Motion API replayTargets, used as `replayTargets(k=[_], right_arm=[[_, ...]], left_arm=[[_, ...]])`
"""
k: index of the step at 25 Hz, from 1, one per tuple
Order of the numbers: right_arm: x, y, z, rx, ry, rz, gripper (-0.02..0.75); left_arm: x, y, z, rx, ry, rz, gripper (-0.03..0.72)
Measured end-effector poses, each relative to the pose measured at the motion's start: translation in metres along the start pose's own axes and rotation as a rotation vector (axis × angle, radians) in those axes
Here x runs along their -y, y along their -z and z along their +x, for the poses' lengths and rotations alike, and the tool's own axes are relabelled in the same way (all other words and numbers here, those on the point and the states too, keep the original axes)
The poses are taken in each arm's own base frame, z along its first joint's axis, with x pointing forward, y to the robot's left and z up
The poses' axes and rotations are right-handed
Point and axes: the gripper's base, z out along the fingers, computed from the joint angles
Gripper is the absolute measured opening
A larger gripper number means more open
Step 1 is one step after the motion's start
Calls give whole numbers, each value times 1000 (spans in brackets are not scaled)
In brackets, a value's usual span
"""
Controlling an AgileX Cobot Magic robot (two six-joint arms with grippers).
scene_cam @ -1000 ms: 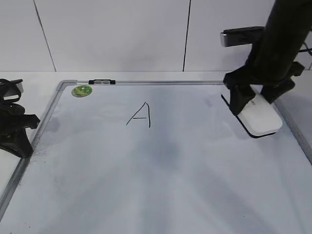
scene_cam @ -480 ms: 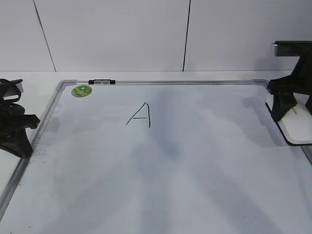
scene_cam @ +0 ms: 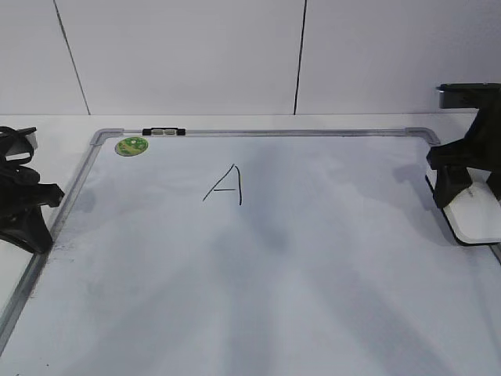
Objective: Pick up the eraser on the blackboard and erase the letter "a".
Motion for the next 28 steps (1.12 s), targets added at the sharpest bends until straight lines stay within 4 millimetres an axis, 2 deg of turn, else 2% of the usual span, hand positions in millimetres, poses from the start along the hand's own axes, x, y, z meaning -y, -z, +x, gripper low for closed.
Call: replayTargets(k=[13, 21, 28], right_arm=[[0, -3, -1, -3, -1, 0, 561], [0, -25, -2, -65, -2, -5, 561], [0, -27, -4, -40, -7, -4, 568]], left_arm=[[0, 0, 0, -1, 0, 0, 35], [0, 0, 0, -1, 0, 0, 35], [0, 0, 0, -1, 0, 0, 35]])
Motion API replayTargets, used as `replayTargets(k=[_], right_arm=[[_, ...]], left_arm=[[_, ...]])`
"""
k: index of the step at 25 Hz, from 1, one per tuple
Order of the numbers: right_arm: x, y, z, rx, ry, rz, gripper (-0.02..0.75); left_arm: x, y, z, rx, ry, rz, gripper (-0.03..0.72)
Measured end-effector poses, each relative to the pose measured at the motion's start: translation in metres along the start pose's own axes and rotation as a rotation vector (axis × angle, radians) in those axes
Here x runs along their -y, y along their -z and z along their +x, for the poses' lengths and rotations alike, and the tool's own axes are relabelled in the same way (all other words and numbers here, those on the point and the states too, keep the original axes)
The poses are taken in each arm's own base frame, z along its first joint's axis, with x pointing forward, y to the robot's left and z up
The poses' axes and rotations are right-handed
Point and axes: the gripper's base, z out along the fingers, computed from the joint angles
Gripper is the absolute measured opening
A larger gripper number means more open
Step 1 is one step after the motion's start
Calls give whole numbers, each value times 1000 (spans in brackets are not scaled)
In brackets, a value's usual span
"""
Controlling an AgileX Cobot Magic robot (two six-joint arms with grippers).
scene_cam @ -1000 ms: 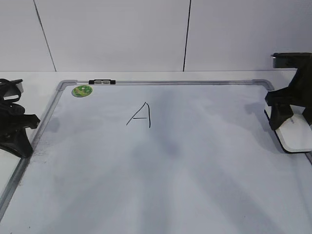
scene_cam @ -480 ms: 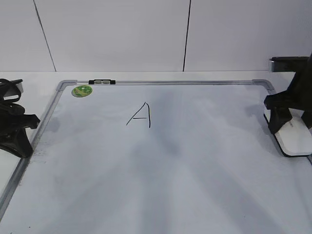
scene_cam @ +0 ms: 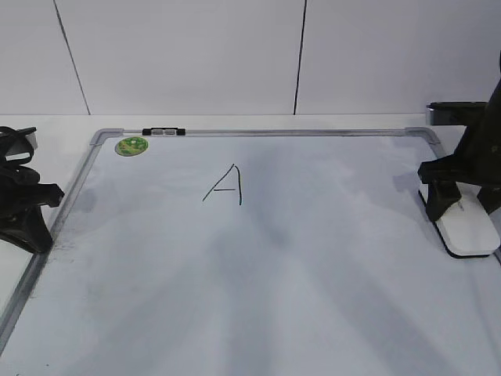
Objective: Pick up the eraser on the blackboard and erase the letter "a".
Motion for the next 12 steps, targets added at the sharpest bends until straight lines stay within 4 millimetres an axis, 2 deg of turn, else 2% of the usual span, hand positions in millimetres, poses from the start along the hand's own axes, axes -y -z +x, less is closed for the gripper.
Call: replayTargets(k=[6, 12], right_arm=[[0, 0, -1, 9, -6, 1, 650], [0, 16, -7, -9, -9, -1, 657]], left_arm=[[0, 0, 0, 0, 0, 0, 35], [0, 0, 0, 0, 0, 0, 35]])
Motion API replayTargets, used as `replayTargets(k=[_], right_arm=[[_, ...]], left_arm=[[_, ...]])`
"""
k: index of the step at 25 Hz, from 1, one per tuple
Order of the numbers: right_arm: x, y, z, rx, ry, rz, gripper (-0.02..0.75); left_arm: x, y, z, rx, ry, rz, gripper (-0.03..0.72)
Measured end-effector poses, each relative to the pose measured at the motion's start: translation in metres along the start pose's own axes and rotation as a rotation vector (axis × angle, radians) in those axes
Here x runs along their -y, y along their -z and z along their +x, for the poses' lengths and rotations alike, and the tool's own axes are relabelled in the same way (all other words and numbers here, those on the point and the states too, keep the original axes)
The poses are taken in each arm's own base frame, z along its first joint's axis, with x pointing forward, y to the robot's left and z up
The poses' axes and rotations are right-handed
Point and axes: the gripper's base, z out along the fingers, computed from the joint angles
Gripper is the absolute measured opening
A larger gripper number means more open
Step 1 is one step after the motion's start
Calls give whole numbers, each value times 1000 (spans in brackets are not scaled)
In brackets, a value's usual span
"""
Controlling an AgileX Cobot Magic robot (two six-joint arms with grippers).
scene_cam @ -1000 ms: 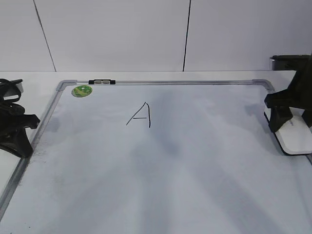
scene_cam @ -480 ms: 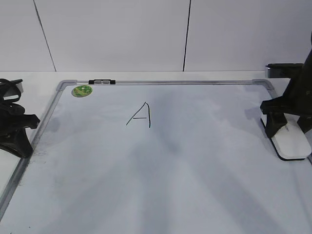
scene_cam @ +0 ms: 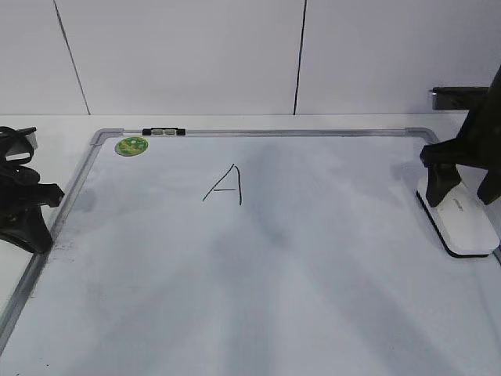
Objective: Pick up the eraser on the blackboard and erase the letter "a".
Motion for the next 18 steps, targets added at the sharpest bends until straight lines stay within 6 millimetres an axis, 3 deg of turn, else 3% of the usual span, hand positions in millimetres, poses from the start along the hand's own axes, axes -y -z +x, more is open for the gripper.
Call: replayTargets(k=[10, 14, 18], right_arm=[[0, 65, -18, 96, 3, 6, 608], [0, 70, -18, 104, 3, 6, 601], [0, 70, -18, 104, 0, 4, 597]], left_arm=[[0, 0, 0, 0, 0, 0, 44], [0, 0, 1, -6, -7, 1, 99], [1, 2, 2, -39, -19, 5, 218]])
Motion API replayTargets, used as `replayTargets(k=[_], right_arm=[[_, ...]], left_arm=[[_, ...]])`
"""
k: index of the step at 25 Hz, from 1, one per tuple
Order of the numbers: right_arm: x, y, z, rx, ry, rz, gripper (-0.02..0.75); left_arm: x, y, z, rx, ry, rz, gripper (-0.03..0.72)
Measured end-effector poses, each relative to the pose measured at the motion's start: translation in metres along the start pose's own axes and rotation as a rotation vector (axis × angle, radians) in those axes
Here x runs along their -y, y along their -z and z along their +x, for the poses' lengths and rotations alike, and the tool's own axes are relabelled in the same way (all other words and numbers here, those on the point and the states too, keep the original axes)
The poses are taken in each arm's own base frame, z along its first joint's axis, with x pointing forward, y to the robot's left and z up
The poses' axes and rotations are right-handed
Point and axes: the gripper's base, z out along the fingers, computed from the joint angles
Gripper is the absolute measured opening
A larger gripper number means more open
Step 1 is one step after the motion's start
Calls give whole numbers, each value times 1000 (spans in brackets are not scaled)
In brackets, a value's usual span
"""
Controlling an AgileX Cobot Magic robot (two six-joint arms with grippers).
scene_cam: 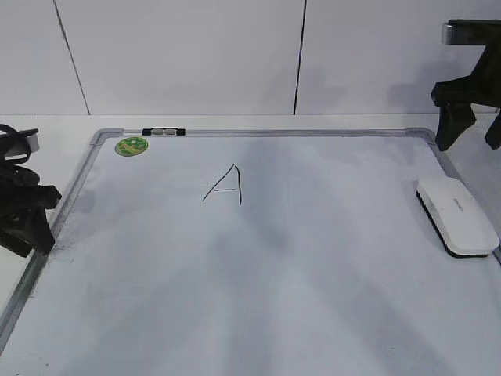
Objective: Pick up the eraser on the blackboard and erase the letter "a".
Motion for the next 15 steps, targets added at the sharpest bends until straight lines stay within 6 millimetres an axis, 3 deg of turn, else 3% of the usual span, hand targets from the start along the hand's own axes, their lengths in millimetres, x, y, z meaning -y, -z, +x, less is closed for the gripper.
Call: replayTargets(k=[3, 6, 11, 15], right_arm=[[-1, 0, 0, 1, -3, -7, 597], [-1, 0, 0, 0, -4, -10, 597], [-2, 11, 2, 24, -7, -21, 596], [-4, 31, 8, 71, -9, -26, 595]], left_arm=[[3, 12, -5, 4, -24, -6, 316], [8, 37, -10, 43, -53, -18, 386], [19, 83, -6, 90, -81, -39, 414], [23, 107, 10, 73, -83, -66, 414]])
